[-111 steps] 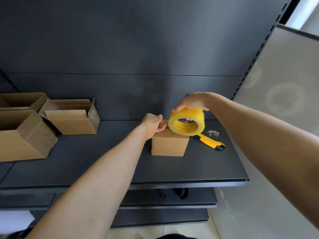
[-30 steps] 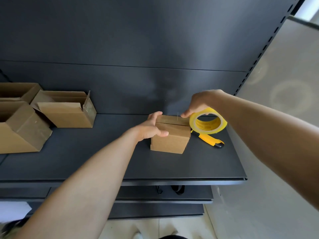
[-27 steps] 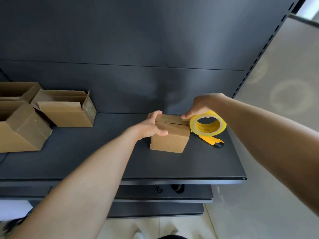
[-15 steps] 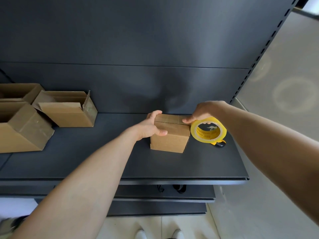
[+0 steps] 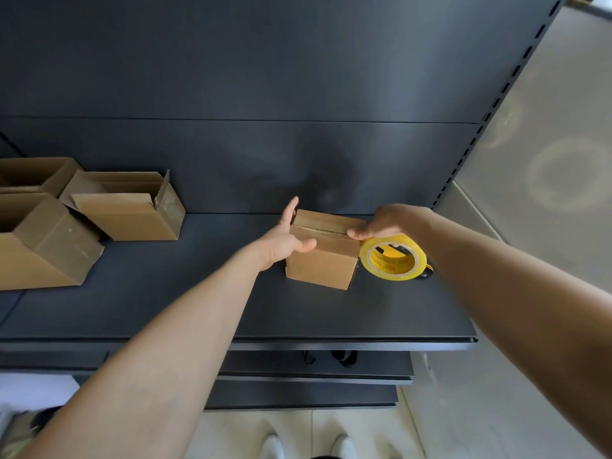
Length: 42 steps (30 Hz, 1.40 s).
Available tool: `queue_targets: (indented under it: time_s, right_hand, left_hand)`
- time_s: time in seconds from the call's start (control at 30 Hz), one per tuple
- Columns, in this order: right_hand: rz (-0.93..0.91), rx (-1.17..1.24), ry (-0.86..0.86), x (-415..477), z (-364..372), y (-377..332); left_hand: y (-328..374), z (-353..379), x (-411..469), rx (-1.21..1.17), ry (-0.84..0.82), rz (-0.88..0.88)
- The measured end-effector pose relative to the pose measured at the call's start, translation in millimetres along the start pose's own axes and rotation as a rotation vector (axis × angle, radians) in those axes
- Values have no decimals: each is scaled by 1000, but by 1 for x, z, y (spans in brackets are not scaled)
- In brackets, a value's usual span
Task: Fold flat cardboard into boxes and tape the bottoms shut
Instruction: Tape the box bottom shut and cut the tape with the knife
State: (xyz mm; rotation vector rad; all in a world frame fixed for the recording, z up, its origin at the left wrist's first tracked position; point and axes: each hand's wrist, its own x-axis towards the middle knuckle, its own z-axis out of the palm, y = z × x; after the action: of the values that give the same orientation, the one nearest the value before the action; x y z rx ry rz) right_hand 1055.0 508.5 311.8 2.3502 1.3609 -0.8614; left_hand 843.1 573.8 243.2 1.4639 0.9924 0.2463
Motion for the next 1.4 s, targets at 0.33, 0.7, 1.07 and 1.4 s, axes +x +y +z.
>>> queue_targets:
  time_s: [0.33, 0.7, 1.07, 1.4]
  right_hand:
    - [16, 58, 18, -5, 10, 1]
    - [-108, 522, -192, -14, 31, 29]
    - [-115, 613, -117, -16, 50, 15]
    - [-9, 866, -347, -20, 88, 23]
  left_hand:
    - [9, 6, 2, 100, 210, -83]
    - [26, 17, 14, 589, 533, -27]
    - [17, 56, 3, 1049, 453, 253]
    - [17, 28, 11, 1038, 197, 232]
